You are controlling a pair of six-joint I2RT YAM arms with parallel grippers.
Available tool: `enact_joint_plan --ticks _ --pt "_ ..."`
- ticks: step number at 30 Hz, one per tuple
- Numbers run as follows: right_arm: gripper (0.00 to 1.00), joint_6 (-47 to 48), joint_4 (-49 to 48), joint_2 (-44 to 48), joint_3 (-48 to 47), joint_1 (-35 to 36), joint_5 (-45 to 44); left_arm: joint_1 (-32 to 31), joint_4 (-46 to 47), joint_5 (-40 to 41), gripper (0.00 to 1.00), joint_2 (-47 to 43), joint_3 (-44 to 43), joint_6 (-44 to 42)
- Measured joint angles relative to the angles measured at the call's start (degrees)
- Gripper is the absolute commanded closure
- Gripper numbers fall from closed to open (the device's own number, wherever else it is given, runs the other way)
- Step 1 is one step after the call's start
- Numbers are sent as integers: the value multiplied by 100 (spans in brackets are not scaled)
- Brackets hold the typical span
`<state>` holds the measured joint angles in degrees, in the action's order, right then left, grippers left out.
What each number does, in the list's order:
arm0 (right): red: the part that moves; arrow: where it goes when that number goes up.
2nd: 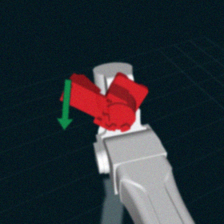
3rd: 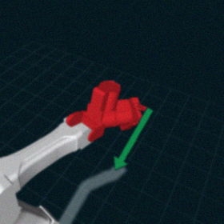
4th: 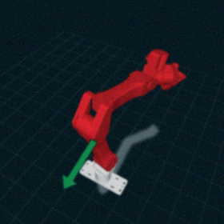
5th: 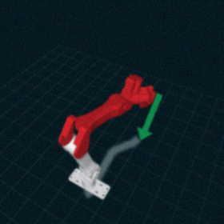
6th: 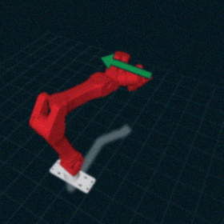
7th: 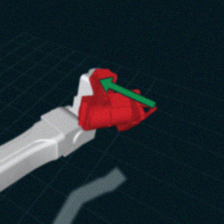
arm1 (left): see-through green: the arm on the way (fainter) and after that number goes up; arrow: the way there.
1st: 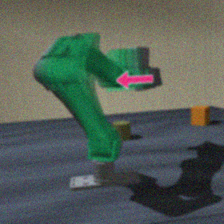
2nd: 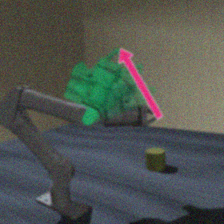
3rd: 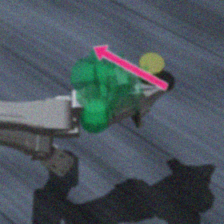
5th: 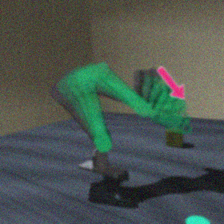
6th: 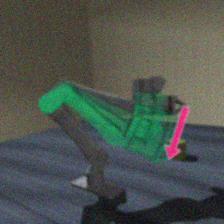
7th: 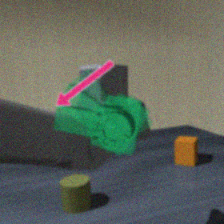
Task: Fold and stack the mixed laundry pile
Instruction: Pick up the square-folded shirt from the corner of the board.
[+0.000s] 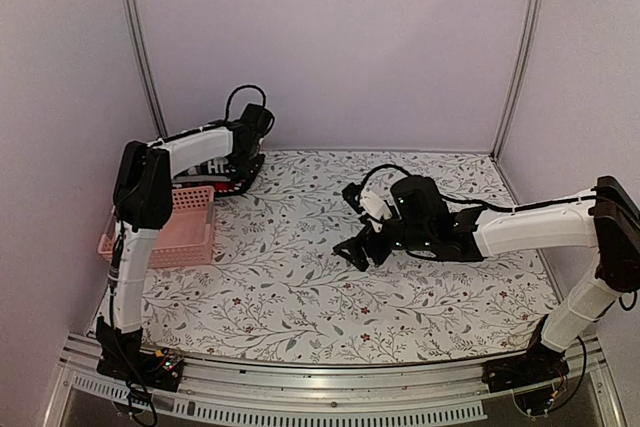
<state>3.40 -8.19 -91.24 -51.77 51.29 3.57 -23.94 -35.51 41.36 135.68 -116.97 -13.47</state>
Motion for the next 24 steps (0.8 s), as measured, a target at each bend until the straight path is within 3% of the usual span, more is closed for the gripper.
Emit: enact_joint_plan --ticks 8,11,17,24 --pt "1 0 -2 0 0 0 2 319 -59 -223 69 -9 -42 142" --pt "1 0 -2 0 0 0 4 442 -90 -612 73 -74 -39 302" --pt "1 0 -2 -2 0 0 9 863 -52 -1821 70 -632 175 782" --pt "1 0 0 0 0 -2 13 1488 166 -3106 93 -1161 402 1279"
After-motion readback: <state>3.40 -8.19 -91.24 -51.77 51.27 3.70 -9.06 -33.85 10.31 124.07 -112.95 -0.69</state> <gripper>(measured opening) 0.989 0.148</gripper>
